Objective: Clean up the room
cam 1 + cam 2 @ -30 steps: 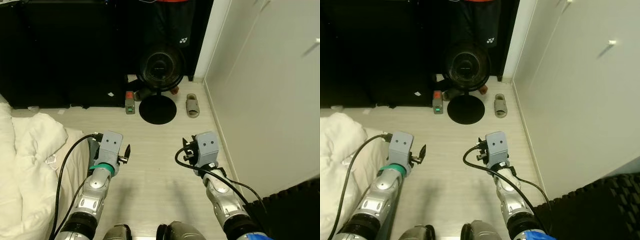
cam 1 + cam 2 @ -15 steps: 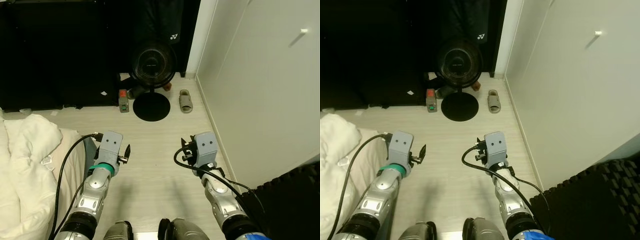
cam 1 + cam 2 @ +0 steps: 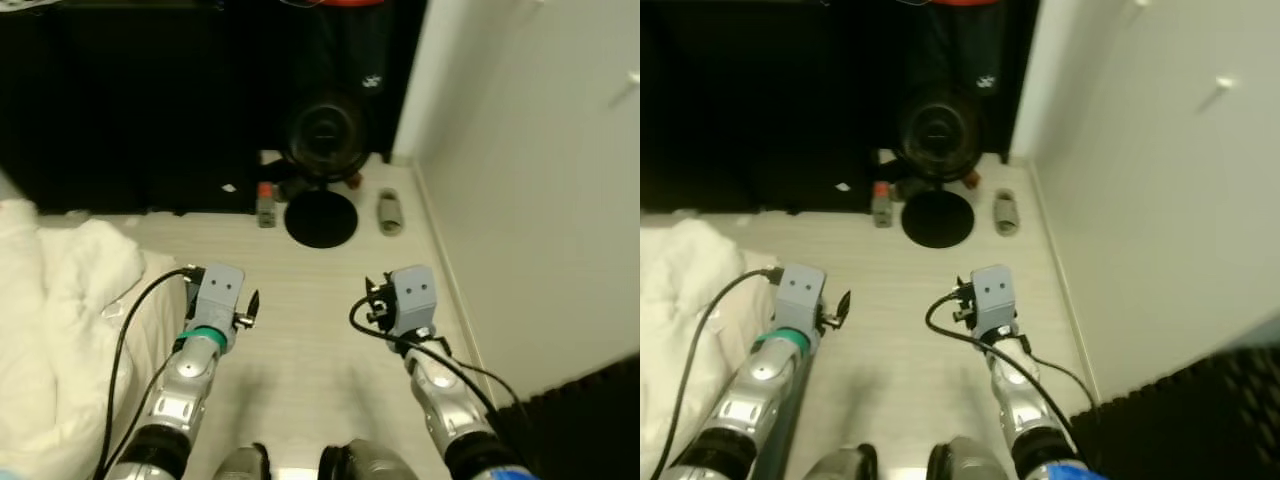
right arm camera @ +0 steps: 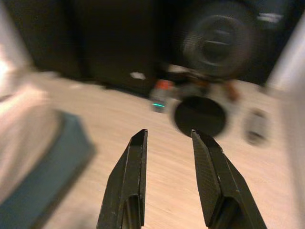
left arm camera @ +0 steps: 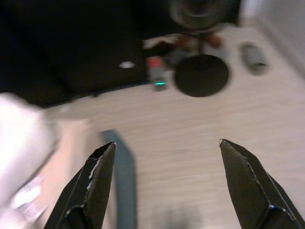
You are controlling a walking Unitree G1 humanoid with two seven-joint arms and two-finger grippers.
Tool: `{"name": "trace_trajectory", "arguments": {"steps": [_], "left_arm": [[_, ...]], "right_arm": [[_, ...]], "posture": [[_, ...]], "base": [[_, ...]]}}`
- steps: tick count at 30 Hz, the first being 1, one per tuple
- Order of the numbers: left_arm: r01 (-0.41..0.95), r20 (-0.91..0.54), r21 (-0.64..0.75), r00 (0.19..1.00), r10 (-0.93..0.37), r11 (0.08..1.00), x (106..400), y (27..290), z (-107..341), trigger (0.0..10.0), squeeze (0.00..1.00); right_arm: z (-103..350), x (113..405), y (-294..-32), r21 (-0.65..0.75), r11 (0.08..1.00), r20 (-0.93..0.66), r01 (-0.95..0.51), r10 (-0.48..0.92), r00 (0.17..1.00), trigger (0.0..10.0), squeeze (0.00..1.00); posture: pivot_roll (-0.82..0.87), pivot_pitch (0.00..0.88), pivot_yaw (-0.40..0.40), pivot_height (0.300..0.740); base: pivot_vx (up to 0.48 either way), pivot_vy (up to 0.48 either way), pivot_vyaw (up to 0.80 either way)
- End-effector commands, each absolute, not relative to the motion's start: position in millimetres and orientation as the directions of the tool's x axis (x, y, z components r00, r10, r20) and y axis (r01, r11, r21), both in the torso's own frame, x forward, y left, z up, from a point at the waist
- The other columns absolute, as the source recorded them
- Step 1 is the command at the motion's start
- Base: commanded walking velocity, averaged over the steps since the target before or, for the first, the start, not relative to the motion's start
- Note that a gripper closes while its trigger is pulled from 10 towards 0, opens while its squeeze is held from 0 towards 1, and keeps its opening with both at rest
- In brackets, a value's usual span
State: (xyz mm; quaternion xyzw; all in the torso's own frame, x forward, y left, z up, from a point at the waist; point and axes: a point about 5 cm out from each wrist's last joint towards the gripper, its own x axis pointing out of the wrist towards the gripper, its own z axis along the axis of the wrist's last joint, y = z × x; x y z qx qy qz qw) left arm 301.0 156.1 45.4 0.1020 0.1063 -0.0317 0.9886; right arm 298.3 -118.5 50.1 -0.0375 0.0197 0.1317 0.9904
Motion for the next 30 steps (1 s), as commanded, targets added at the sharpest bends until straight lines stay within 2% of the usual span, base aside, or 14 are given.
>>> {"name": "trace_trajectory", "arguments": {"steps": [1, 30], "left_arm": [[0.087, -0.249, 0.199, 0.968, -0.036, 0.976, 296.1, 158.3, 38.0, 10.0, 0.00], [0.088, -0.256, 0.204, 0.966, -0.034, 0.975, 294.8, 160.3, 36.7, 10.0, 0.00]], "right_arm": [[46.9, 296.9, -117.9, -0.067, 0.961, -0.066, -0.268, 0.264, 0.962, 10.0, 0.00], [46.7, 293.5, -112.8, -0.035, 0.953, -0.057, -0.302, 0.299, 0.952, 10.0, 0.00]], "posture": [[-0.08, 0.048, 0.018, 0.720], [-0.07, 0.058, 0.025, 0.720]], "base": [[0.000, 0.000, 0.77], [0.000, 0.000, 0.77]]}}
